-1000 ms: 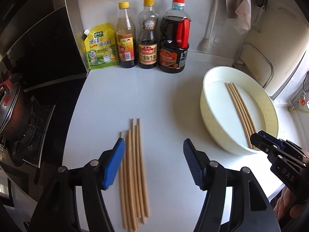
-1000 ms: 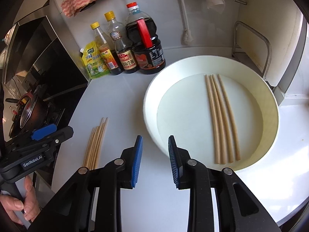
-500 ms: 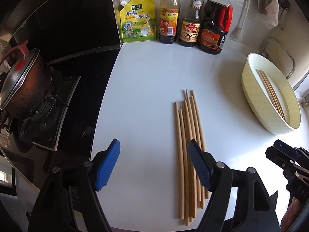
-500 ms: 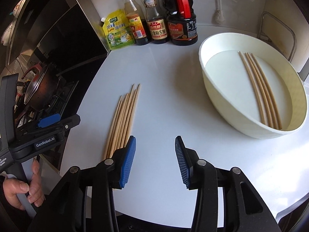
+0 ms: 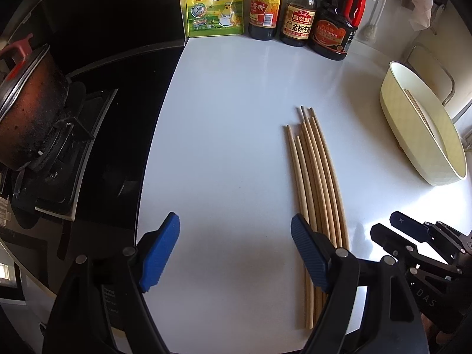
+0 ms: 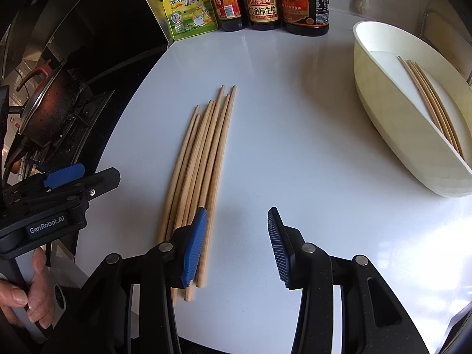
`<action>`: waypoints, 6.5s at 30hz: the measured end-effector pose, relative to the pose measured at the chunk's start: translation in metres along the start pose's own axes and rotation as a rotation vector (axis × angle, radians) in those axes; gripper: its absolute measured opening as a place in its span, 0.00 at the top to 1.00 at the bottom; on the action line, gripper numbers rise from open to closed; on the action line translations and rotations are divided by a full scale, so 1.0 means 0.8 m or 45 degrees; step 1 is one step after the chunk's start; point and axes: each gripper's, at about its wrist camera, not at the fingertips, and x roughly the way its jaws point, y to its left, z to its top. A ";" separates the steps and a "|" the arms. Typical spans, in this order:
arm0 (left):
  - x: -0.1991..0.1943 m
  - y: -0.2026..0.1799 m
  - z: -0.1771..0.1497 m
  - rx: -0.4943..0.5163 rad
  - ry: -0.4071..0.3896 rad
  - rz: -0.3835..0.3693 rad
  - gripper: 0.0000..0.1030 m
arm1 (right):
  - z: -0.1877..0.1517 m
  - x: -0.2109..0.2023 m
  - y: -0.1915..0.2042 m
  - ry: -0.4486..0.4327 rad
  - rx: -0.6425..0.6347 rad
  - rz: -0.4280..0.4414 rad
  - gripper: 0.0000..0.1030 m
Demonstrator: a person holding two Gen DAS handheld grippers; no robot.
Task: Organize utensils
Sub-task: 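Move both open grippers back toward the remaining chopstick bundle, then separate single chopsticks from the bundle with both grippers, then close the left gripper on one chopstick while the right gripper closes on another, then lift and carry both held chopsticks over the white basin, then open the left gripper over the basin while the right gripper releases its chopstick, then move both open grippers back to the chopstick bundle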
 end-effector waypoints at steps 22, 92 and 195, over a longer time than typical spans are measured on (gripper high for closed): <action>0.019 0.000 -0.023 0.000 0.046 -0.026 0.24 | -0.008 0.039 0.034 0.002 -0.147 -0.141 0.60; 0.050 -0.056 -0.026 0.095 0.030 -0.037 0.93 | 0.000 0.035 -0.017 -0.001 -0.273 -0.172 0.94; -0.066 -0.208 0.073 0.065 -0.153 -0.149 0.54 | 0.021 -0.135 -0.180 -0.228 0.162 0.056 0.86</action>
